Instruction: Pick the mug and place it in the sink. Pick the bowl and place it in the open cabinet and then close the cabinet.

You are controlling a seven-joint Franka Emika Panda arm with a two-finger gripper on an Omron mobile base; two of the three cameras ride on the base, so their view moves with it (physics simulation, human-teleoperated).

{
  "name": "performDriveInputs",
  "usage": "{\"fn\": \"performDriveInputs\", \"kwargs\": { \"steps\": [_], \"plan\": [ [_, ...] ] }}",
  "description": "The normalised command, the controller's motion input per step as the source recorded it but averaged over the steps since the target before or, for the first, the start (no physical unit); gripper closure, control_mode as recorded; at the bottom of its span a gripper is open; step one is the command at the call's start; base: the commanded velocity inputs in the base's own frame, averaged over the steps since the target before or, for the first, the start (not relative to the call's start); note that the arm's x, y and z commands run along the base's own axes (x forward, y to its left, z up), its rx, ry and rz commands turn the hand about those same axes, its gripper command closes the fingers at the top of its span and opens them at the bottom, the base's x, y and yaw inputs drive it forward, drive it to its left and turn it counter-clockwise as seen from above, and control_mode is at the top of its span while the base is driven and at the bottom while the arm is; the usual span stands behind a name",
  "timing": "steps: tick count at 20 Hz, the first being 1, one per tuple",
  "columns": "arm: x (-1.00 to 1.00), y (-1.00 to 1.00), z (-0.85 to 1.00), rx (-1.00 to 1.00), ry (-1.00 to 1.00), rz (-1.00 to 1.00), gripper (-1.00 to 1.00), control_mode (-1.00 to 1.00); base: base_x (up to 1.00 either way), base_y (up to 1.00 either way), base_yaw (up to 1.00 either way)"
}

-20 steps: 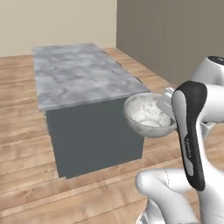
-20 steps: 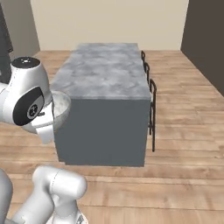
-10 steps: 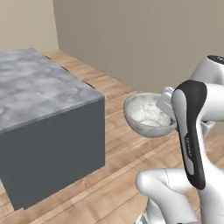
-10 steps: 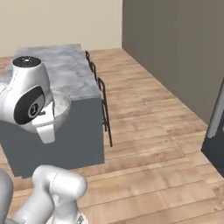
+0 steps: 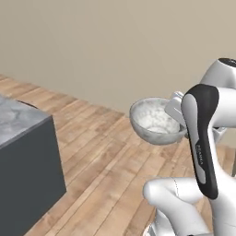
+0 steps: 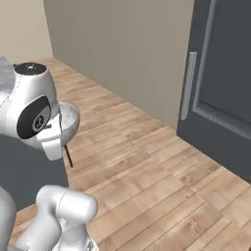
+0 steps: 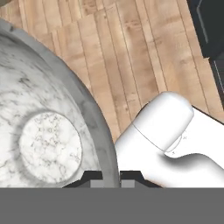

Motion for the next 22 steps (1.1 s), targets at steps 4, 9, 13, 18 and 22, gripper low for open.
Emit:
{"fn": "performDriveInputs", "kwargs": {
  "steps": [4, 9, 13, 18, 22],
  "plan": [
    [0.00, 0.00, 0.00, 0.00, 0.00, 0.00, 1.00, 1.00, -0.11, 0.14, -0.61],
    [0.00, 0.00, 0.00, 0.00, 0.00, 0.00, 1.00, 1.00, -0.01, 0.26, -0.55],
    [0.00, 0.00, 0.00, 0.00, 0.00, 0.00, 1.00, 1.00, 0.00, 0.36, -0.48],
    [0.00, 0.00, 0.00, 0.00, 0.00, 0.00, 1.00, 1.00, 0.00, 0.40, -0.43],
    [0.00, 0.00, 0.00, 0.00, 0.00, 0.00, 1.00, 1.00, 0.00, 0.64, -0.40]
  ]
}}
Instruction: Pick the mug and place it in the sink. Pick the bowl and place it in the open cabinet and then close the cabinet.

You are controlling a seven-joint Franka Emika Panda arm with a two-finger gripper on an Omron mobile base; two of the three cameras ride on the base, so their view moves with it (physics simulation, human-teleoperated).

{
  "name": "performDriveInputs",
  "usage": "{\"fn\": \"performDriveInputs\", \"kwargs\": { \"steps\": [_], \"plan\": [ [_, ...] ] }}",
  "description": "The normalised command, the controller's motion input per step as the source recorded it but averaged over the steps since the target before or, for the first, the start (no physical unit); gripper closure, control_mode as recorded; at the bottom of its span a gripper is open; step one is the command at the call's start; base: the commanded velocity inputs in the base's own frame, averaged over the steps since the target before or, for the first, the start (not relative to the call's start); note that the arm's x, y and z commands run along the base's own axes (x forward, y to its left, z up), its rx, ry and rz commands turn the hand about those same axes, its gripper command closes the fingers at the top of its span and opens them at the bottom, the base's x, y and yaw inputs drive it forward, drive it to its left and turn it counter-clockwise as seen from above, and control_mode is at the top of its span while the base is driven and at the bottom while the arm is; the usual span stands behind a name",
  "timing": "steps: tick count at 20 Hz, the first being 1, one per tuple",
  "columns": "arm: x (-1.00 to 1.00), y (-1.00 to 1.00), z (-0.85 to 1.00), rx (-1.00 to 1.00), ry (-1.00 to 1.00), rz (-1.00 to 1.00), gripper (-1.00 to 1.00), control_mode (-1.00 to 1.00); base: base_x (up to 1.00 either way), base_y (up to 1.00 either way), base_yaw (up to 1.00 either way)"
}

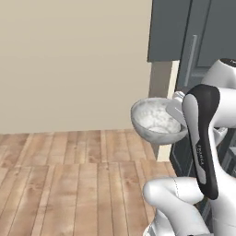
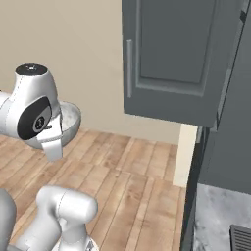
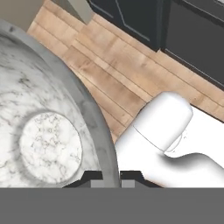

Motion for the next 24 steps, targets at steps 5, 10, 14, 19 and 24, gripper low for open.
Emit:
{"fn": "performDriveInputs", "kwargs": {
  "steps": [5, 10, 14, 19, 24],
  "plan": [
    [0.00, 0.00, 0.00, 0.00, 0.00, 0.00, 1.00, 1.00, 0.00, 0.62, -0.40],
    [0.00, 0.00, 0.00, 0.00, 0.00, 0.00, 1.00, 1.00, 0.16, 0.32, -0.32],
    [0.00, 0.00, 0.00, 0.00, 0.00, 0.00, 1.00, 1.00, 0.40, 0.67, -0.26],
    [0.00, 0.00, 0.00, 0.00, 0.00, 0.00, 1.00, 1.00, 0.41, 0.62, -0.20],
    [0.00, 0.00, 0.00, 0.00, 0.00, 0.00, 1.00, 1.00, 0.34, 0.33, -0.30]
  ]
}}
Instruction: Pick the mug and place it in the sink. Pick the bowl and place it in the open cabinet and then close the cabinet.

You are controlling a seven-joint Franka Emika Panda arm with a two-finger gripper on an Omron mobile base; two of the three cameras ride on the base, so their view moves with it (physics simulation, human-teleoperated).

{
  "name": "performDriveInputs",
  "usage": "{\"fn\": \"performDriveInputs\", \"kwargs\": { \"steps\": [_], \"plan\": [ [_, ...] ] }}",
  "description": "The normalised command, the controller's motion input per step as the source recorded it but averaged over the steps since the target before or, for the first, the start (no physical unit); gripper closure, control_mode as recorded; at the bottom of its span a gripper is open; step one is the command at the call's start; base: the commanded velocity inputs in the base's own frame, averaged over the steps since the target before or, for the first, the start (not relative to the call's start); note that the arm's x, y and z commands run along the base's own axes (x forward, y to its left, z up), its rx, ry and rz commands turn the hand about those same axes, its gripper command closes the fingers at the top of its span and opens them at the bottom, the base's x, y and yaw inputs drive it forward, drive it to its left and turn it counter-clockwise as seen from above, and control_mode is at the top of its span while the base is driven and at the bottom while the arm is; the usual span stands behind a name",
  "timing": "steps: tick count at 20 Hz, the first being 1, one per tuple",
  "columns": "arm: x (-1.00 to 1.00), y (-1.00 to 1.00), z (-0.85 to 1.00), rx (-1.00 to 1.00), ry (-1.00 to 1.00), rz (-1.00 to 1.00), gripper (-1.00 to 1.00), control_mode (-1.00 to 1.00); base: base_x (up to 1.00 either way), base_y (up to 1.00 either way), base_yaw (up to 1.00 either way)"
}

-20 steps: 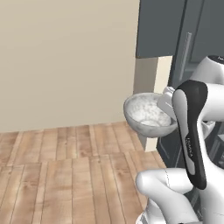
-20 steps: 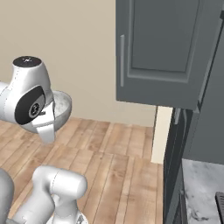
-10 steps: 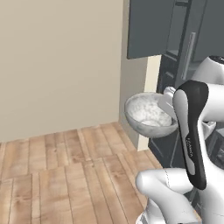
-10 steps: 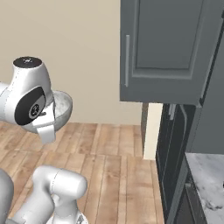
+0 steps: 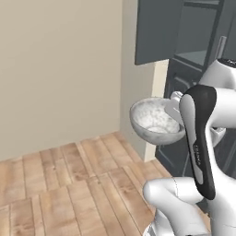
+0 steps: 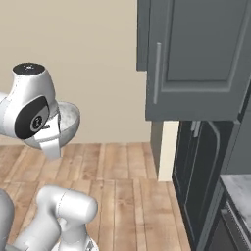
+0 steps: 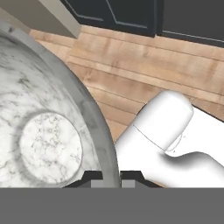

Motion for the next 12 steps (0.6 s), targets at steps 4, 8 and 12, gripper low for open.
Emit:
{"fn": "performDriveInputs", "kwargs": {
  "steps": [4, 8, 12],
  "plan": [
    [0.00, 0.00, 0.00, 0.00, 0.00, 0.00, 1.00, 1.00, 0.42, 0.74, -0.38],
    [0.00, 0.00, 0.00, 0.00, 0.00, 0.00, 1.00, 1.00, 0.46, 0.70, -0.36],
    [0.00, 0.00, 0.00, 0.00, 0.00, 0.00, 1.00, 1.00, 0.36, 0.46, -0.39]
  ]
}}
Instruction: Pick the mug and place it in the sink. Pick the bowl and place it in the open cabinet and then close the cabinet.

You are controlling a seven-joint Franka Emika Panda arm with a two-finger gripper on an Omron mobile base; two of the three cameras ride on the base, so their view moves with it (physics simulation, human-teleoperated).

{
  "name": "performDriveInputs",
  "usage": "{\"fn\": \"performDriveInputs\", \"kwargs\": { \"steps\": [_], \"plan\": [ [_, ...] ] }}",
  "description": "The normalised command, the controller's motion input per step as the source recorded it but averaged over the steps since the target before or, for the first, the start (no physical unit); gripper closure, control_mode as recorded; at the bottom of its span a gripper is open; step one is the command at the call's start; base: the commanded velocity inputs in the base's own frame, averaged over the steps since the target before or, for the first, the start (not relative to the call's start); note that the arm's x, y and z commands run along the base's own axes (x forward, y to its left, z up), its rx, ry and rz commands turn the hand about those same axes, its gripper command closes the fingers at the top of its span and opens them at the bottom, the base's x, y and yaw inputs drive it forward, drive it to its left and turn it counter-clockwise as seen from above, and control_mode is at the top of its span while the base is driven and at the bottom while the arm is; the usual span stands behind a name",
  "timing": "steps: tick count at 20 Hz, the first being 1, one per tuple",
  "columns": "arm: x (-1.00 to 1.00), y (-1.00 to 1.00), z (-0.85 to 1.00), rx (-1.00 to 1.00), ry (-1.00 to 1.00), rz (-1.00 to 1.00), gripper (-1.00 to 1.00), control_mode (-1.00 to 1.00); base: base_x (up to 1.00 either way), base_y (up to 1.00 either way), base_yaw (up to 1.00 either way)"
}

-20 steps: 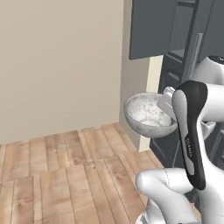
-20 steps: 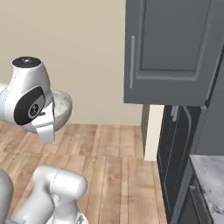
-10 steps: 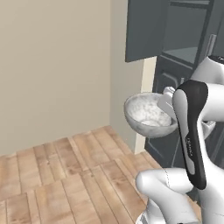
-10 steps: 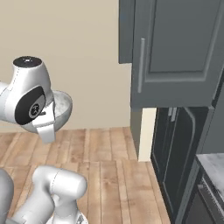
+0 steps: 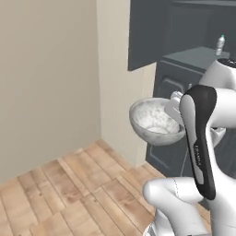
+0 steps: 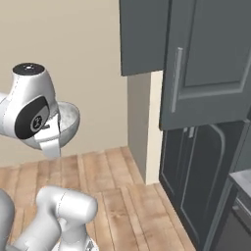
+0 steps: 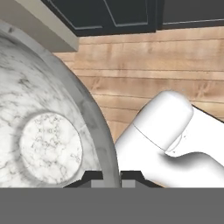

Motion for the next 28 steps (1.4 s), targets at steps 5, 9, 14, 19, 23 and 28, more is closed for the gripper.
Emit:
{"fn": "performDriveInputs", "kwargs": {
  "steps": [5, 9, 14, 19, 23, 28],
  "plan": [
    [0.00, 0.00, 0.00, 0.00, 0.00, 0.00, 1.00, 1.00, 0.23, 0.39, -0.51],
    [0.00, 0.00, 0.00, 0.00, 0.00, 0.00, 1.00, 1.00, 0.29, 0.60, -0.53],
    [0.00, 0.00, 0.00, 0.00, 0.00, 0.00, 1.00, 1.00, 0.34, 0.84, -0.50],
    [0.00, 0.00, 0.00, 0.00, 0.00, 0.00, 1.00, 1.00, 0.24, 0.69, -0.51],
    [0.00, 0.00, 0.00, 0.00, 0.00, 0.00, 1.00, 1.00, 0.09, 0.22, -0.55],
    [0.00, 0.00, 0.00, 0.00, 0.00, 0.00, 1.00, 1.00, 0.06, 0.32, -0.55]
  ]
}}
